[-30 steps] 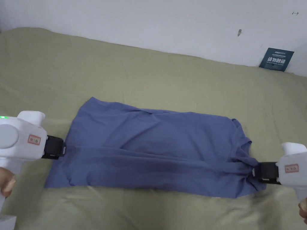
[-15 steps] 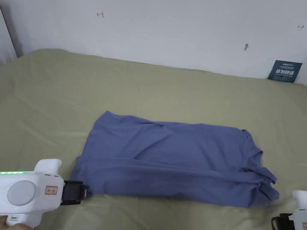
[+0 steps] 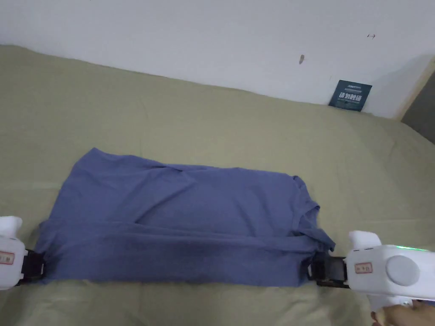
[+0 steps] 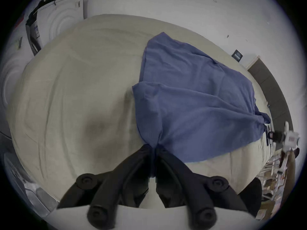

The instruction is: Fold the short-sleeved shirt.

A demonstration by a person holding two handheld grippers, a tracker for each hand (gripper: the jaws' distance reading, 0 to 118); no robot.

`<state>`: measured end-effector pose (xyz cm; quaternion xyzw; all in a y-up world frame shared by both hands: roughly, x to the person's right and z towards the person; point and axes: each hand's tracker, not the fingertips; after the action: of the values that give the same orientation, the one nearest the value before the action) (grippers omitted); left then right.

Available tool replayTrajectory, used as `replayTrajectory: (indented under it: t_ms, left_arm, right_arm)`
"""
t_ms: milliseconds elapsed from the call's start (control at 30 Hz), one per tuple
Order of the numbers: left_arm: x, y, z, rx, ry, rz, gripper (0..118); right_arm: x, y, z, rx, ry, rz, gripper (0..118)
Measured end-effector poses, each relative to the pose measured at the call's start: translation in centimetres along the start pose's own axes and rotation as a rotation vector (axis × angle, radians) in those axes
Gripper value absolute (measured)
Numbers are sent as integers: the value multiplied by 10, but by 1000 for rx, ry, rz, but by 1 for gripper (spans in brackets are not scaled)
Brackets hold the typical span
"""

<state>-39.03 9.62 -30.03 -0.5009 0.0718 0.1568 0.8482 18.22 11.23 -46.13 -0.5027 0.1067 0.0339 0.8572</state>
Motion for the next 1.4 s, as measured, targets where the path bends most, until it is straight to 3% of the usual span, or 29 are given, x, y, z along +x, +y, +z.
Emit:
replayTrajectory:
  t_ms: [167,200,233,300,333,367,433,567,967,1200,1300,1400]
  left_arm:
    - [0,4,2,-10,-9,16,7]
    - [-1,7,1,-12,-7,17,7]
    - [-1,7,1,-14,-3,16,7]
    - [3,9,-1,-25,-3,16,7]
    - [2,11,-2,-27,-3,17,7]
    - [3,13,-1,-31,-7,15,7]
    - [8,16,5,-30,3,-9,7]
    - [2,23,26,-7,-24,-36,7]
    - [-19,-13,91,7,-120,-67,7]
    - [-27,-80,81,-88,-128,-45,7]
    - [-31,-98,64,-117,-127,-4,7]
    - [-26,-104,52,-130,-108,-4,7]
  right_arm:
    - [-8,25,-42,-58,-69,6,96]
    - [-7,28,-46,-75,-73,-18,88]
    - [-6,30,-49,-116,-71,-40,64]
    - [-8,30,-45,-123,-121,-69,29]
    - [-7,31,-40,-108,-99,-74,9]
    - [-8,29,-34,-87,-40,-109,8]
    - [-12,25,-18,-98,-80,-75,8]
    - [-5,16,18,-76,-19,-45,8]
    - [21,-56,107,-82,105,-114,8]
    - [27,-125,103,-199,76,-127,8]
    - [31,-139,85,-220,64,-172,8]
    - [29,-142,66,-224,38,-153,8]
